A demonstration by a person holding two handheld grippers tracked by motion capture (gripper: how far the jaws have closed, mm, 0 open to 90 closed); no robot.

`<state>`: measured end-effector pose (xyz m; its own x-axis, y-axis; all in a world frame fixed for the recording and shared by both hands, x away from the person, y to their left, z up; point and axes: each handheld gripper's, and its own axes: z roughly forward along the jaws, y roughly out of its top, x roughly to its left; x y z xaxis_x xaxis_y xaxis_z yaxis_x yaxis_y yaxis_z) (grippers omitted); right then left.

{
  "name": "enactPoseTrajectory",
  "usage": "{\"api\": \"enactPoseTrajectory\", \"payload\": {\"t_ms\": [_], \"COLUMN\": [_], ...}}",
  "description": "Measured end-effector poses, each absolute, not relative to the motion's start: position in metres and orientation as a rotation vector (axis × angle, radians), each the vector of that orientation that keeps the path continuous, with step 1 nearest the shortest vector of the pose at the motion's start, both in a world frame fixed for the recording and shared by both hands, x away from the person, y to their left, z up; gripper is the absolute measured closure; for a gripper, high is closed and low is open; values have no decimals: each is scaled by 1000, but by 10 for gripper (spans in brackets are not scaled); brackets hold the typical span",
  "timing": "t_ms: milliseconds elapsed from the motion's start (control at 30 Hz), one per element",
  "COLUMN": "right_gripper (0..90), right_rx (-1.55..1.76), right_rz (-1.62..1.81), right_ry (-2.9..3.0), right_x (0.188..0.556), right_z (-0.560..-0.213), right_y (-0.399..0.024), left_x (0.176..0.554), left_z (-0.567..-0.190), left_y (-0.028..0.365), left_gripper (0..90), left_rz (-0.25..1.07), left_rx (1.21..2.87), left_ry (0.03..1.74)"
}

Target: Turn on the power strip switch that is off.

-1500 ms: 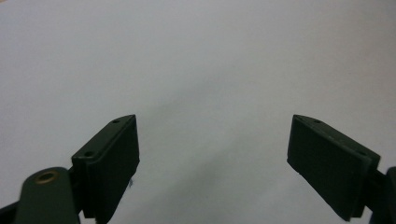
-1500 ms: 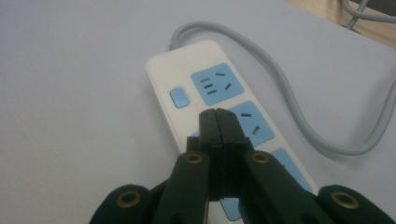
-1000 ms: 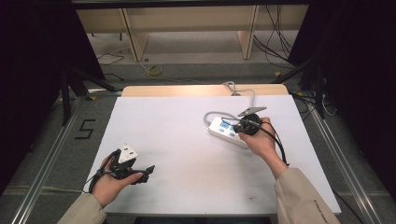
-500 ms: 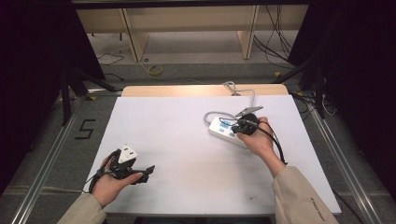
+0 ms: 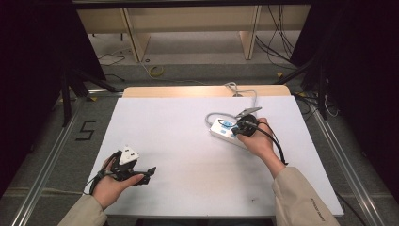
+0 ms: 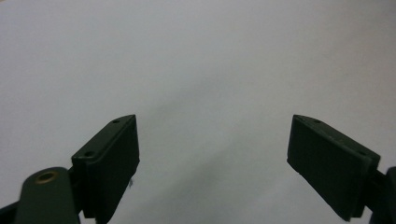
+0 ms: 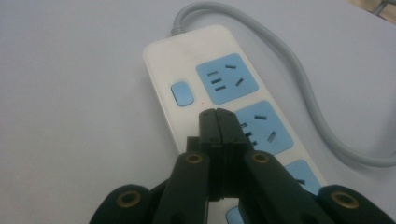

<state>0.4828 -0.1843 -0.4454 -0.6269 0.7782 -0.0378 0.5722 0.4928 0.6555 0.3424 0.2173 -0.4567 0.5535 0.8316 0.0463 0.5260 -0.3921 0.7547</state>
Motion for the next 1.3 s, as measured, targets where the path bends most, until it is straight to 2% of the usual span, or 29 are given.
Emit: {"api": "enactPoseTrajectory", "payload": {"t_ms": [1300], "right_gripper": [900], "right_rx": [1128], "right_rz": [781], "right_ry": [2440], "right_x": [486], "right_z": [-447], "right_y": [-177], "left_x": [342], "left_z": [-457], "left_y": [217], "left_gripper": [165], "left_rz": [552], "left_rx": [2086], "left_ry": [1088]}}
